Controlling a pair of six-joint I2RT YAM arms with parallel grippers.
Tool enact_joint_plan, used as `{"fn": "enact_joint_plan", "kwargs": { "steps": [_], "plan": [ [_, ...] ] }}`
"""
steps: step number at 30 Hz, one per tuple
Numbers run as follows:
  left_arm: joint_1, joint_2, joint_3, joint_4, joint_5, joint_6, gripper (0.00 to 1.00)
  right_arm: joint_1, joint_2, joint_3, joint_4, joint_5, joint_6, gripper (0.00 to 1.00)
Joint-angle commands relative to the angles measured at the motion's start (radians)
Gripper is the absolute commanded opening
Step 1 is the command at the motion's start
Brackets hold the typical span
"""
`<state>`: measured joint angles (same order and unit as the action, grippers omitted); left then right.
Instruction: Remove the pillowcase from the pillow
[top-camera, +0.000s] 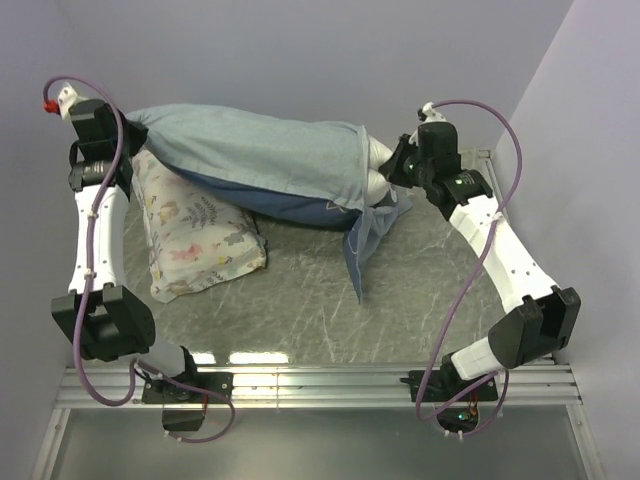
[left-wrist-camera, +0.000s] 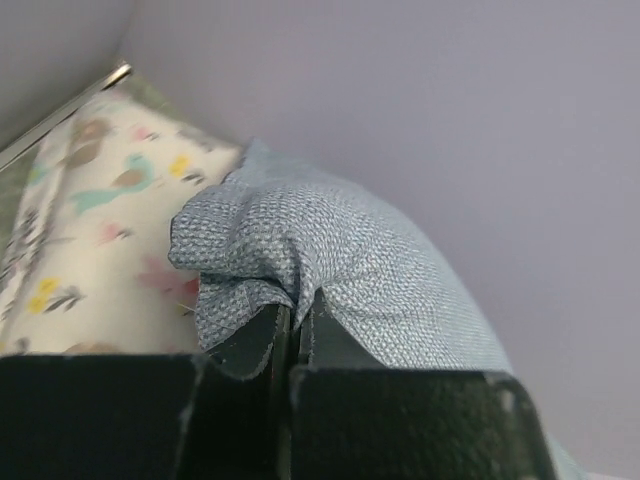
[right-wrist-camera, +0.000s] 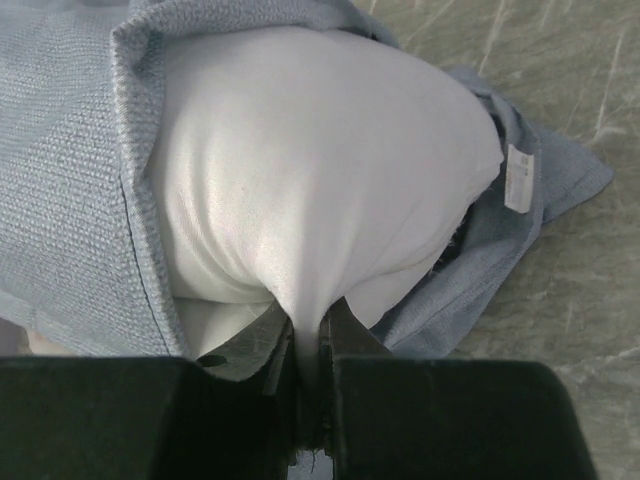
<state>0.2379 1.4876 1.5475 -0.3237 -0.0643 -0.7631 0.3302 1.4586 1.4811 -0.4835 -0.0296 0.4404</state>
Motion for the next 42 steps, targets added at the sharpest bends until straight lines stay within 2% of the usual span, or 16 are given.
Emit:
{"fn": "enact_joint_plan", "kwargs": {
  "steps": [1,6,13,19,20,22,24,29,31,35,37,38,40,41,42],
  "plan": [
    [0.008,0.019,0.166,0.08,-0.009,0.036,0.0,-0.048,-0.064,0.108,0.102,0.017,0.011,0.0],
    [0.008,0.114,0.379,-0.001,-0.051,0.048,0.0,-0.14,-0.116,0.189,0.011,0.053,0.033,0.0],
    [0.017,0.215,0.541,-0.041,-0.081,0.035,0.0,-0.365,-0.245,0.13,-0.02,-0.004,0.092,0.0],
    [0.038,0.292,0.644,-0.046,-0.106,0.028,0.0,-0.444,-0.267,0.102,-0.036,-0.015,0.1,0.0],
    [0.046,0.328,0.67,-0.087,-0.115,0.025,0.0,-0.451,-0.268,0.099,-0.038,-0.016,0.101,0.0],
    [0.066,0.365,0.713,-0.109,-0.062,-0.002,0.0,-0.467,-0.28,0.076,-0.027,-0.029,0.107,0.0],
    [0.061,0.391,0.714,-0.107,-0.078,-0.01,0.0,-0.468,-0.294,0.061,-0.023,-0.03,0.115,0.0],
    [0.012,0.366,0.548,0.05,0.089,0.03,0.0,-0.456,-0.322,-0.018,0.036,-0.081,0.133,0.0],
    [-0.024,0.391,0.555,0.031,0.067,0.051,0.0,-0.428,-0.331,-0.048,0.039,-0.026,0.121,0.0],
    [-0.061,0.425,0.576,0.009,0.11,0.074,0.01,-0.406,-0.359,-0.114,0.054,-0.038,0.095,0.0],
    [-0.09,0.406,0.524,0.047,0.118,0.094,0.09,-0.37,-0.385,-0.169,0.071,-0.026,0.086,0.0],
    [-0.1,0.398,0.513,0.049,0.113,0.099,0.19,-0.335,-0.394,-0.191,0.077,0.0,0.077,0.0],
    [-0.12,0.386,0.503,0.037,0.118,0.11,0.29,-0.284,-0.418,-0.266,0.117,-0.001,0.078,0.0],
    [-0.127,0.381,0.513,0.017,0.107,0.113,0.44,-0.255,-0.426,-0.287,0.123,0.019,0.074,0.0],
    [-0.146,0.378,0.531,0.0,0.087,0.123,0.5,-0.179,-0.44,-0.333,0.144,0.028,0.072,0.0]
  ]
}}
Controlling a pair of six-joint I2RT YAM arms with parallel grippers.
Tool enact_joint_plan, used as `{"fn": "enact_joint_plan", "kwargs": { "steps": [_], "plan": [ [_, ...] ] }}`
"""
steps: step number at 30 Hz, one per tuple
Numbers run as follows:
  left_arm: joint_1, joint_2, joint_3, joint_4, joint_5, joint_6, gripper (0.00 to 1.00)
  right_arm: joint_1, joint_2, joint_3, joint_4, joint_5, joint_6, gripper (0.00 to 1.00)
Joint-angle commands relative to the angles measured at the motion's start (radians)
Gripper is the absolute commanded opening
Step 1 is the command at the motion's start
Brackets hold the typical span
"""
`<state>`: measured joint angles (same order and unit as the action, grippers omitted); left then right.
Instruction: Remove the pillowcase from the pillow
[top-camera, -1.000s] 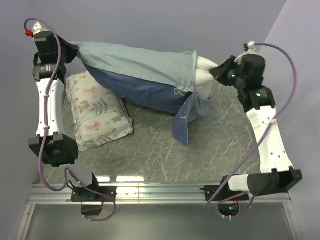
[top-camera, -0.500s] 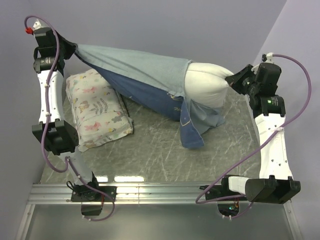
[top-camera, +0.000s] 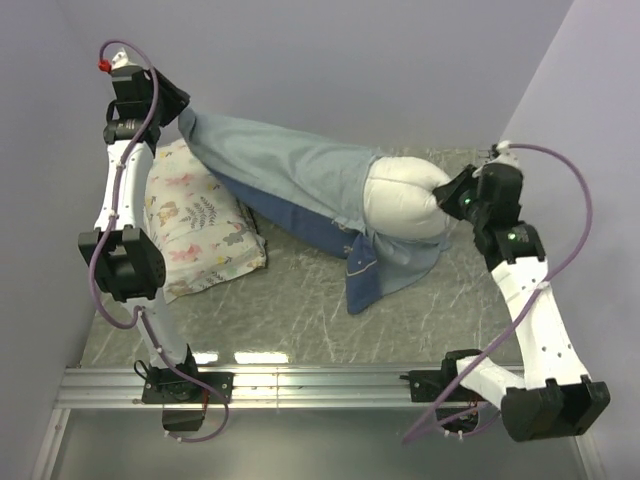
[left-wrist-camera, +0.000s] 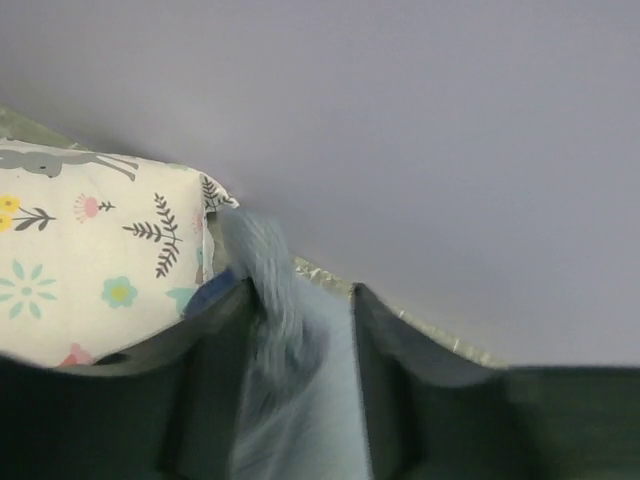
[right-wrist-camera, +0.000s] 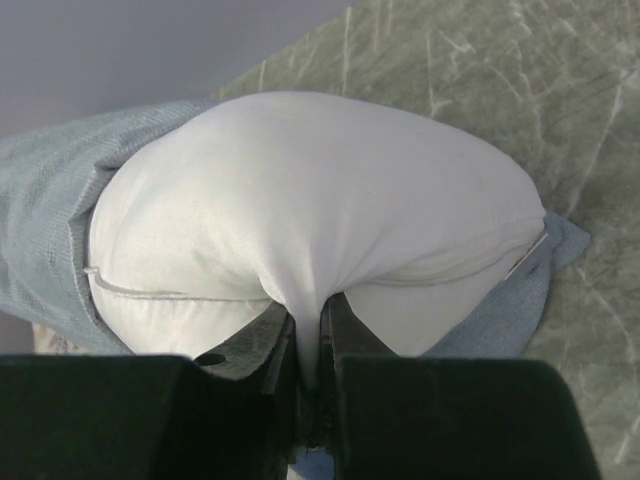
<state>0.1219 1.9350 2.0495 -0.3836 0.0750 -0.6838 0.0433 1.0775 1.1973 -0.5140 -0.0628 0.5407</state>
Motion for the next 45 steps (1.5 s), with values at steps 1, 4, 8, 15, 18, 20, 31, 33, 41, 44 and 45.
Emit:
{"fn": "enact_joint_plan", "kwargs": {
  "steps": [1,4,8,15,18,20,31,33,41,44,45],
  "plan": [
    [-0.039,-0.086,0.032,0.046,-0.058,0.052,0.57,0.137,-0.07,-0.076,0.19,0.082,-0.031,0.0],
    [-0.102,-0.149,0.035,-0.009,-0.164,0.087,0.79,0.213,-0.109,-0.187,0.259,0.08,-0.016,0.0],
    [-0.201,-0.232,0.0,-0.089,-0.172,0.093,0.9,0.325,-0.139,-0.278,0.31,0.086,-0.013,0.0],
    [-0.635,-0.428,-0.399,-0.028,-0.158,0.126,0.93,0.44,-0.186,-0.453,0.371,0.093,-0.016,0.0],
    [-0.793,-0.546,-0.605,0.095,-0.139,0.092,0.95,0.474,-0.203,-0.543,0.443,0.066,0.002,0.0],
    [-0.862,-0.562,-0.676,0.123,-0.168,0.075,0.97,0.516,-0.218,-0.588,0.482,0.031,0.013,0.0],
    [-1.15,-0.487,-0.887,0.304,-0.381,-0.12,0.99,0.606,-0.24,-0.706,0.549,0.101,0.012,0.0],
    [-1.171,-0.43,-0.85,0.237,-0.489,-0.18,0.99,0.613,-0.249,-0.714,0.555,0.095,0.005,0.0],
    [-1.188,-0.34,-0.795,0.178,-0.672,-0.335,0.99,0.691,-0.317,-0.757,0.566,0.1,-0.021,0.0],
    [-1.188,-0.318,-0.775,0.192,-0.669,-0.329,0.92,0.702,-0.352,-0.772,0.563,0.089,-0.027,0.0],
    [-1.188,-0.305,-0.77,0.199,-0.658,-0.321,0.81,0.707,-0.359,-0.772,0.563,0.084,-0.033,0.0]
  ]
}}
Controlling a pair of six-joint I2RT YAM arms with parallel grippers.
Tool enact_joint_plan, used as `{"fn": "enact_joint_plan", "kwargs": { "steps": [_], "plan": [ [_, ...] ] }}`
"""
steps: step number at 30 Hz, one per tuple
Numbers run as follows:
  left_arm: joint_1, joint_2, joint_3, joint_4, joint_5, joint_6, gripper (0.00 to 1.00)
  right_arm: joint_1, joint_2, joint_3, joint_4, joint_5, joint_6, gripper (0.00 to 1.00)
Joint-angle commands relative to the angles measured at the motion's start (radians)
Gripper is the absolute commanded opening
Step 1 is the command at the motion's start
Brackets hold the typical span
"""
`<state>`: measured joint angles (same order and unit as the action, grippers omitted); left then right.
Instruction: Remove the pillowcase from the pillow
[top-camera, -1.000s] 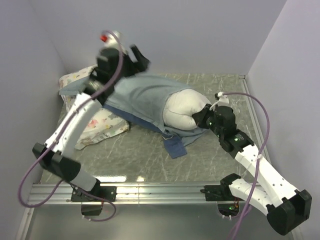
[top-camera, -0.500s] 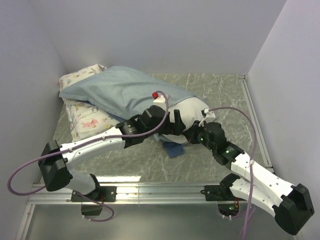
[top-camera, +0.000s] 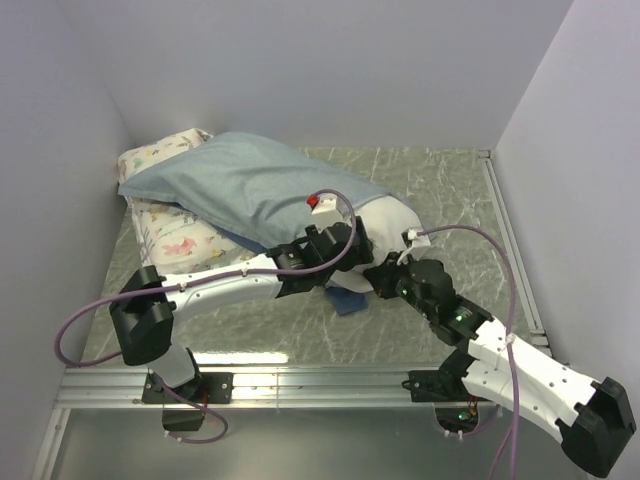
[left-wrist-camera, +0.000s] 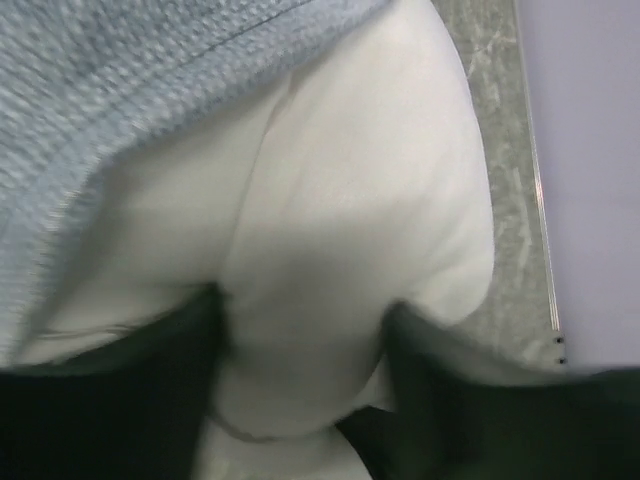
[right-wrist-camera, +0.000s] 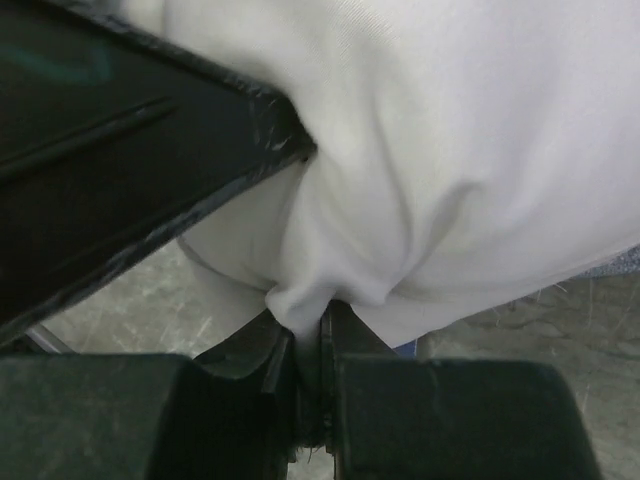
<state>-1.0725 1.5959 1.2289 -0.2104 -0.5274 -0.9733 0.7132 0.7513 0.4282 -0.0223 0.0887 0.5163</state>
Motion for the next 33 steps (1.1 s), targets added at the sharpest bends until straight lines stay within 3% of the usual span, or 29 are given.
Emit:
{"fn": "enact_joint_plan", "kwargs": {
  "steps": [1,3,4,5,6,8,9,12,14,17,21,23,33],
  "plan": [
    [0.006,0.045,0.056,0.028,-0.048,-0.024,0.53,0.04,-0.046,-0.002,0.068,-0.076,-0.01,0.0],
    [0.006,0.068,0.078,0.019,-0.026,-0.007,0.24,0.042,-0.053,0.017,0.053,-0.086,-0.021,0.0],
    [0.006,0.07,0.083,0.016,-0.019,0.002,0.01,0.042,-0.052,0.029,0.041,-0.086,-0.035,0.01],
    [0.006,0.07,0.078,0.022,-0.013,0.021,0.0,0.042,-0.05,0.061,0.03,-0.072,-0.041,0.07],
    [0.006,0.058,0.069,0.031,0.003,0.028,0.0,0.042,-0.047,0.081,-0.023,-0.051,-0.044,0.26],
    [0.006,0.033,0.046,0.043,0.009,0.051,0.0,0.038,-0.046,0.159,-0.077,0.0,-0.044,0.5],
    [0.006,0.003,0.043,0.039,0.006,0.059,0.0,0.034,-0.043,0.191,-0.15,0.097,-0.044,0.65],
    [0.008,-0.056,0.053,0.022,0.001,0.105,0.0,-0.01,-0.035,0.311,-0.241,0.21,-0.039,0.83],
    [0.009,-0.086,0.075,0.0,-0.006,0.131,0.0,-0.118,-0.007,0.386,-0.258,0.177,-0.041,0.86],
    [0.016,-0.117,0.083,-0.023,0.001,0.151,0.0,-0.323,0.066,0.463,-0.278,-0.004,-0.036,0.88],
    [0.019,-0.213,0.067,-0.043,-0.013,0.151,0.0,-0.521,0.172,0.474,-0.222,-0.177,-0.013,0.88],
    [0.019,-0.266,0.06,-0.05,-0.02,0.156,0.0,-0.622,0.226,0.439,-0.147,-0.352,0.002,0.88],
    [0.019,-0.442,0.069,-0.09,-0.098,0.174,0.01,-0.753,0.321,0.265,0.077,-0.694,0.134,0.89]
  ]
}}
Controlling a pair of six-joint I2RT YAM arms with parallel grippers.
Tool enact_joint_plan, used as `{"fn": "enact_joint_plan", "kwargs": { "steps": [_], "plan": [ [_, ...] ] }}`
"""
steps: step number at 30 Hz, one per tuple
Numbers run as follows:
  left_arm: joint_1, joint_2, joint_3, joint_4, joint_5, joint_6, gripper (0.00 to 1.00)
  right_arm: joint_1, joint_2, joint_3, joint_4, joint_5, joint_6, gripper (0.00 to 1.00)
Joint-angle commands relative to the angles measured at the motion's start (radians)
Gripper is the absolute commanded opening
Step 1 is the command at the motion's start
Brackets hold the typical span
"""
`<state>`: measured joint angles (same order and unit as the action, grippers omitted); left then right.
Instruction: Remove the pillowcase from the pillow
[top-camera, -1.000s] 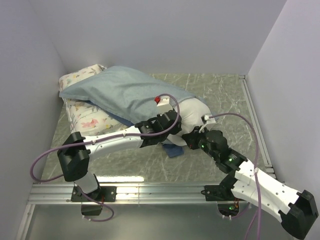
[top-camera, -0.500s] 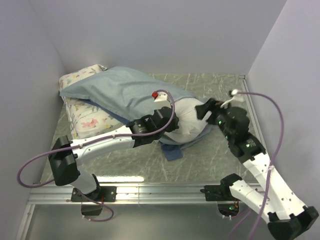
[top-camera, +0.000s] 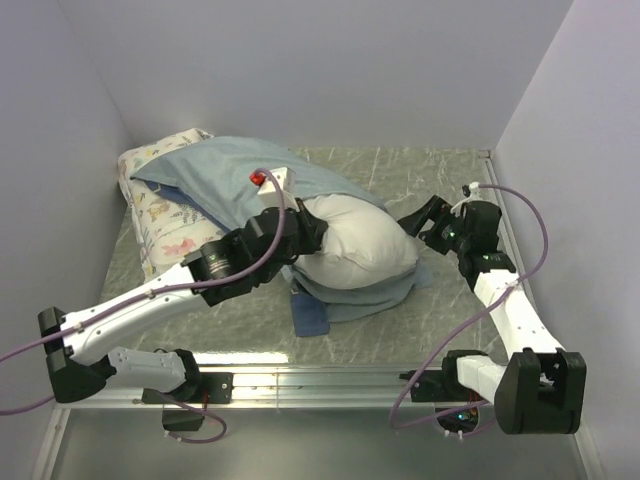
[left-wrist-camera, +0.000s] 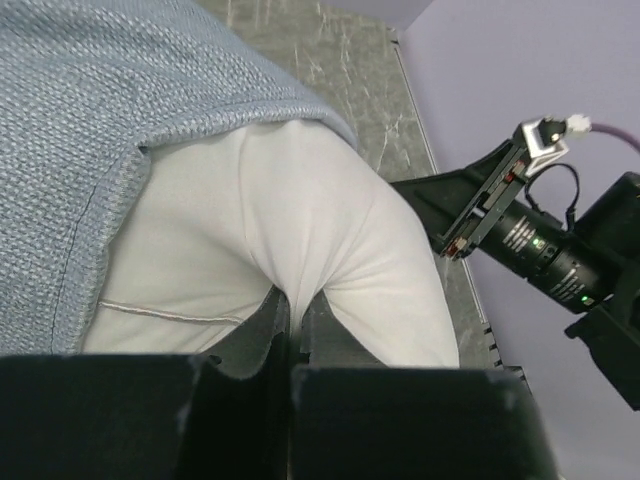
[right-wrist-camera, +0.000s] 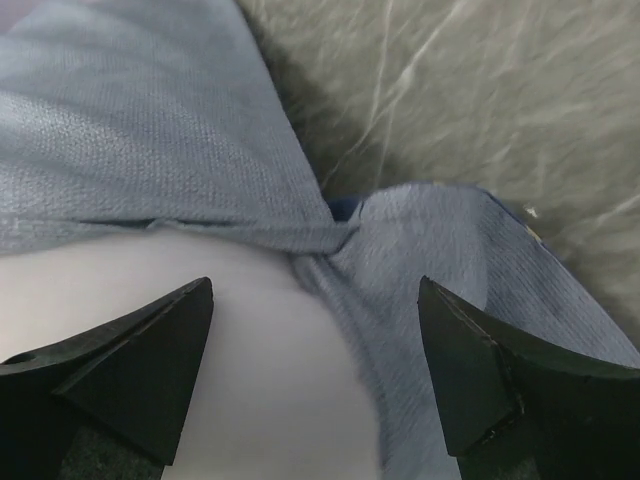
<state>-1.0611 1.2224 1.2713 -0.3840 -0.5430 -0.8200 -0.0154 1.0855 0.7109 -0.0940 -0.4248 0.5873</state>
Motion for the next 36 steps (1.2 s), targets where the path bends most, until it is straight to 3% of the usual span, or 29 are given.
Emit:
{"fn": "enact_joint_plan", "kwargs": {
  "steps": [1,4,7,8,11,17,20,22,25,26,28,29,32,36],
  "plan": [
    [0.007,-0.07,0.04,0.077,-0.087,0.03,0.0,-0.026,-0.016,-0.037,0.163,-0.201,0.077,0.89],
    [0.007,-0.081,0.054,0.08,-0.098,0.039,0.0,-0.034,-0.003,-0.065,0.237,-0.287,0.146,0.89],
    [0.007,-0.1,0.062,0.096,-0.107,0.047,0.0,-0.037,0.036,-0.106,0.341,-0.367,0.227,0.77],
    [0.007,-0.109,0.065,0.097,-0.11,0.051,0.01,-0.037,0.048,-0.111,0.39,-0.382,0.245,0.59],
    [0.007,-0.122,0.091,0.085,-0.117,0.062,0.0,-0.038,0.106,-0.11,0.434,-0.416,0.289,0.27],
    [0.007,-0.187,0.111,0.06,-0.139,0.074,0.01,-0.037,0.171,-0.042,0.312,-0.303,0.166,0.05],
    [0.007,-0.205,0.125,0.054,-0.166,0.082,0.0,-0.038,0.183,-0.016,0.251,-0.232,0.115,0.02],
    [0.007,-0.207,0.14,0.057,-0.175,0.096,0.01,-0.038,0.162,-0.013,0.231,-0.206,0.102,0.02],
    [0.007,-0.183,0.201,0.074,-0.195,0.137,0.0,-0.04,0.096,0.007,0.179,-0.187,0.08,0.17],
    [0.007,-0.16,0.224,0.08,-0.204,0.148,0.0,-0.04,0.067,0.012,0.143,-0.171,0.077,0.34],
    [0.007,-0.132,0.288,0.099,-0.23,0.189,0.01,-0.043,-0.016,0.042,0.106,-0.115,0.069,0.48],
    [0.012,-0.098,0.312,0.106,-0.238,0.202,0.01,-0.043,-0.042,0.056,0.065,-0.103,0.065,0.6],
    [0.033,-0.025,0.417,0.111,-0.242,0.246,0.0,-0.061,-0.128,0.105,0.008,-0.071,0.074,0.73],
    [0.093,0.049,0.526,0.112,-0.213,0.274,0.01,-0.095,-0.248,0.133,-0.039,-0.051,0.083,0.76]
  ]
}}
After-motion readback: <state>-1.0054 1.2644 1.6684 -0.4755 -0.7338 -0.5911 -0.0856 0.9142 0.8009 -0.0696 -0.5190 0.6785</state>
